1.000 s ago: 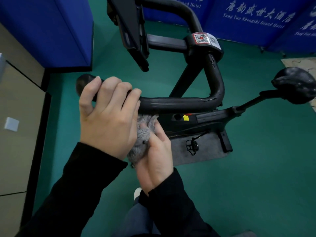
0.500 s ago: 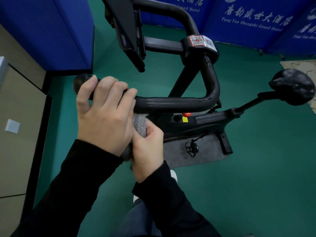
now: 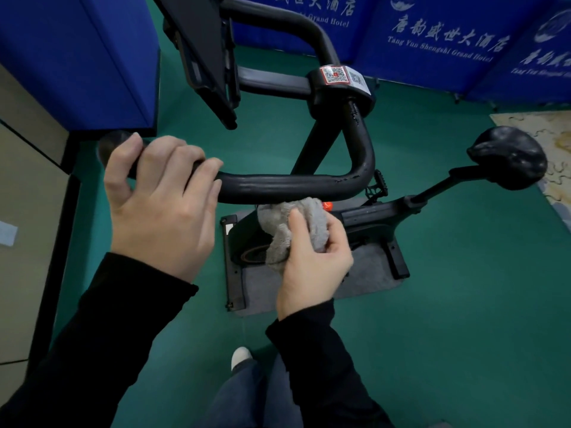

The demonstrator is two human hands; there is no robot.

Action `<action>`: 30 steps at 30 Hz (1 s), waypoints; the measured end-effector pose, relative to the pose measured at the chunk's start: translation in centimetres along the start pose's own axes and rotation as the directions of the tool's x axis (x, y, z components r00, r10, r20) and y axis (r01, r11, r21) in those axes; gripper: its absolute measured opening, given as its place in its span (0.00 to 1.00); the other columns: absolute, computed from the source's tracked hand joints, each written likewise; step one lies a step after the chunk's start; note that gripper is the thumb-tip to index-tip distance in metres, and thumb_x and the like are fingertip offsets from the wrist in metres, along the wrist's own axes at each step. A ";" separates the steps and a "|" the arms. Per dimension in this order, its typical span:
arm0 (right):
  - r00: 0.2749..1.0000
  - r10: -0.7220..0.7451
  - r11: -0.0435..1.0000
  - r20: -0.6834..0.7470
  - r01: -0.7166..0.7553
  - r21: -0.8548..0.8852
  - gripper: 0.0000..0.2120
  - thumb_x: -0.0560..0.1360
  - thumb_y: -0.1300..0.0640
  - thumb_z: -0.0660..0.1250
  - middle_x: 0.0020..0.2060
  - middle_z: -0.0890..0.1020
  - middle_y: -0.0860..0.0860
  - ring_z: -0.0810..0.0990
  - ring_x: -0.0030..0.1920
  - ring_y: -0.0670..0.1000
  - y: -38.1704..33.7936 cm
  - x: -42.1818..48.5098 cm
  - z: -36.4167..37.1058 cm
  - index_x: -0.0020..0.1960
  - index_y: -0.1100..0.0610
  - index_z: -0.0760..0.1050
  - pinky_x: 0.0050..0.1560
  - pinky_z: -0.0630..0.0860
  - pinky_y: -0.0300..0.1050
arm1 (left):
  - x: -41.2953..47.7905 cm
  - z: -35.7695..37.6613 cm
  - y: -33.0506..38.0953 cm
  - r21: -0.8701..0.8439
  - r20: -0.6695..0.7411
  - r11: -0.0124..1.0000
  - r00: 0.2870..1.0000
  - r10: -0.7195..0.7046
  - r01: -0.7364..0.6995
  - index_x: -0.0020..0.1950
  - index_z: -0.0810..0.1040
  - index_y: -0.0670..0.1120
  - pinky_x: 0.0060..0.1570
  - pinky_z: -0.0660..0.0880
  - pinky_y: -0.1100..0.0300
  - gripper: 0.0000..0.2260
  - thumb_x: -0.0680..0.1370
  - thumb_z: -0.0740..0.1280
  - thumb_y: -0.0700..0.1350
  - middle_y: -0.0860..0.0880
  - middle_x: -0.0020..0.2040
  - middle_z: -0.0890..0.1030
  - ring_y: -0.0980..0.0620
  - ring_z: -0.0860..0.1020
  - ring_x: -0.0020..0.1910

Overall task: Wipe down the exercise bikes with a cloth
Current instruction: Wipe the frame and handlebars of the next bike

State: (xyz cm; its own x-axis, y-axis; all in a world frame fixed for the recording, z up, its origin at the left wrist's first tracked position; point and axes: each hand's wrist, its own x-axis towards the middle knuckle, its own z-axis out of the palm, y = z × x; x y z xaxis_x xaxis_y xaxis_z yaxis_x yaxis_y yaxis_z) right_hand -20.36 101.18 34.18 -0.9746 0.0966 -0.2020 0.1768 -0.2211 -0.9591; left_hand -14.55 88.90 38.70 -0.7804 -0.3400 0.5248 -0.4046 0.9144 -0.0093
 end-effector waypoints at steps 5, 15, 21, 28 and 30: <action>0.985 -0.112 0.993 -0.133 0.105 -0.058 0.09 0.71 0.64 0.72 0.35 0.82 0.45 0.80 0.38 0.44 -1.0 1.3 -0.3 0.42 0.51 0.78 0.42 0.78 0.42 | 0.1 0.1 0.8 -0.035 -0.090 0.999 0.995 -0.031 0.028 0.55 0.79 0.43 0.65 0.62 0.37 0.13 0.81 0.57 0.46 0.45 0.54 0.79 0.43 0.69 0.62; 0.983 -0.159 0.985 -0.086 0.152 -0.082 0.08 0.72 0.66 0.71 0.44 0.82 0.56 0.81 0.46 0.53 -1.1 1.6 -0.4 0.46 0.54 0.78 0.53 0.78 0.57 | 0.9 2.7 5.1 -0.170 -0.151 0.985 0.989 0.003 -0.029 0.53 0.80 0.43 0.71 0.52 0.50 0.10 0.79 0.62 0.44 0.47 0.50 0.81 0.46 0.75 0.58; 0.935 -0.328 0.934 -0.138 0.298 -0.199 0.15 0.71 0.67 0.71 0.49 0.79 0.57 0.79 0.51 0.52 -2.0 4.0 -1.3 0.45 0.47 0.76 0.54 0.77 0.46 | 0.7 3.2 4.6 -0.153 -0.152 0.988 0.988 0.009 -0.032 0.53 0.80 0.44 0.66 0.57 0.54 0.11 0.79 0.61 0.48 0.48 0.50 0.80 0.47 0.75 0.52; 0.874 -0.486 0.815 -0.001 0.452 -0.361 0.10 0.70 0.69 0.71 0.48 0.77 0.57 0.77 0.50 0.45 -2.0 4.9 -2.2 0.50 0.61 0.80 0.52 0.72 0.31 | 0.8 3.4 4.7 -0.125 -0.164 0.992 0.987 -0.004 -0.017 0.50 0.80 0.46 0.64 0.58 0.55 0.11 0.78 0.63 0.52 0.49 0.47 0.80 0.48 0.75 0.48; 0.882 -0.471 0.829 -0.033 0.429 -0.360 0.09 0.71 0.68 0.71 0.48 0.77 0.56 0.78 0.49 0.48 -2.6 5.8 -2.5 0.51 0.61 0.80 0.51 0.72 0.29 | 0.9 3.3 4.8 -0.126 -0.169 0.992 0.986 -0.015 -0.007 0.50 0.80 0.46 0.64 0.57 0.55 0.11 0.78 0.63 0.51 0.50 0.47 0.80 0.48 0.75 0.48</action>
State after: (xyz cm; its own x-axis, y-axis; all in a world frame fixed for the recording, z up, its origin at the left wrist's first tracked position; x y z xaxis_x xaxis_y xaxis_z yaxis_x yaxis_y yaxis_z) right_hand -26.17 104.73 34.95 -0.9380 0.2213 0.2669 -0.2222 0.2072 -0.9527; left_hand -18.74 92.24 36.26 -0.6827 -0.3112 0.6611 -0.3361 0.9371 0.0941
